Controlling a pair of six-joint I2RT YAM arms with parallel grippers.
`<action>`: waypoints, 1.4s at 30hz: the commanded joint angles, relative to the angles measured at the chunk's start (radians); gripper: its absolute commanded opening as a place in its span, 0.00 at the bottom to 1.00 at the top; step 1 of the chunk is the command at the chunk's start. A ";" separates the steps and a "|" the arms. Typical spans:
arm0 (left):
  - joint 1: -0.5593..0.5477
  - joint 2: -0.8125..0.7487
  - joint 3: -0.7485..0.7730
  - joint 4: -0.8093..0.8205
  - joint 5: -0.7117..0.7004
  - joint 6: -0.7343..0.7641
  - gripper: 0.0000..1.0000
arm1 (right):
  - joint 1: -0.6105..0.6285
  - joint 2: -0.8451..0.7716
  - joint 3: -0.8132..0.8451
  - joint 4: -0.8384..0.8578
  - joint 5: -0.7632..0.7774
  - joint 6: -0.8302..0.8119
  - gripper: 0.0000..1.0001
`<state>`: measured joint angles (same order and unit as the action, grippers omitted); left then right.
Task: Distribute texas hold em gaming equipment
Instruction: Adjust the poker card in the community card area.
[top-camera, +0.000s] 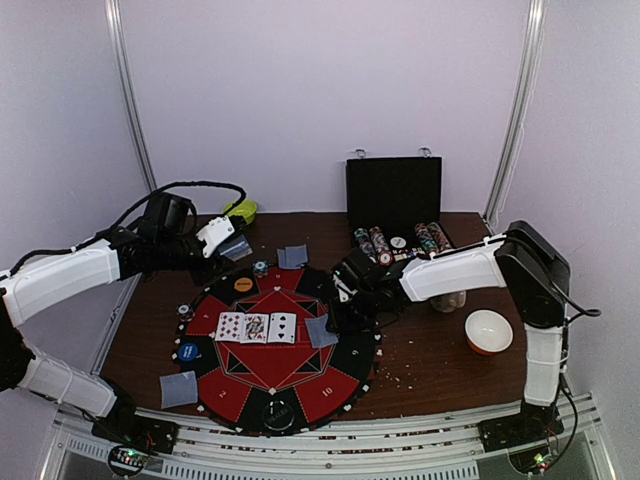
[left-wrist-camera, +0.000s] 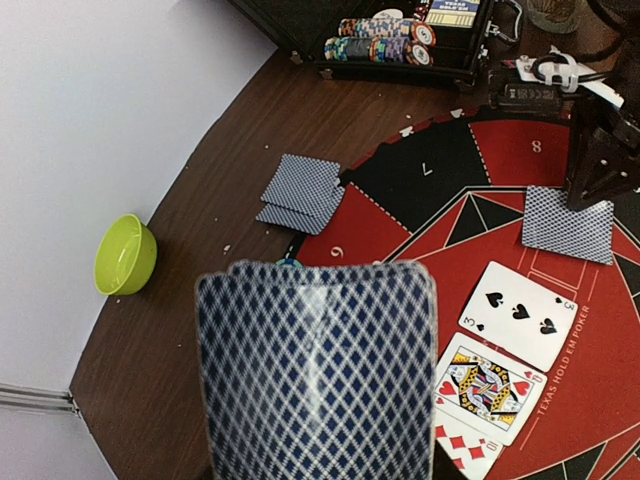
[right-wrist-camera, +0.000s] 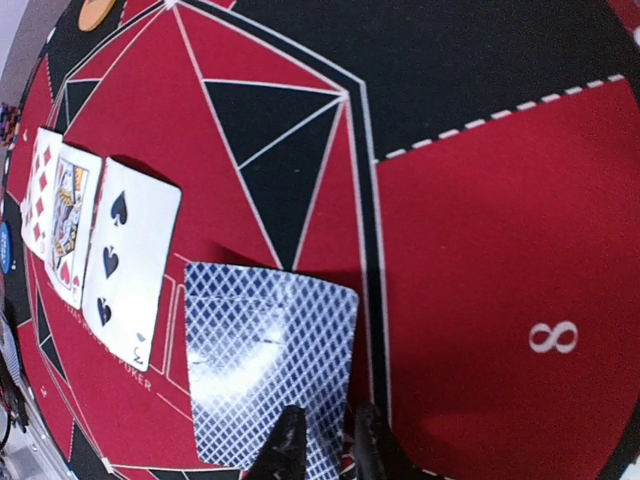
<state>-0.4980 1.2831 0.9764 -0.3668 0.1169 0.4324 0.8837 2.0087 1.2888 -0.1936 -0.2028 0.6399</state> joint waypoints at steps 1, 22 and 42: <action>0.007 -0.014 0.026 0.043 0.015 0.008 0.38 | 0.000 0.022 -0.034 0.065 -0.062 0.045 0.12; 0.007 -0.026 0.023 0.043 0.016 0.015 0.37 | 0.053 -0.027 -0.107 0.295 0.187 0.264 0.00; 0.007 -0.024 0.022 0.042 0.015 0.016 0.38 | 0.066 0.003 -0.082 0.283 0.100 0.251 0.00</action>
<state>-0.4980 1.2827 0.9764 -0.3668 0.1177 0.4393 0.9432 1.9957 1.1835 0.1001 -0.0856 0.8948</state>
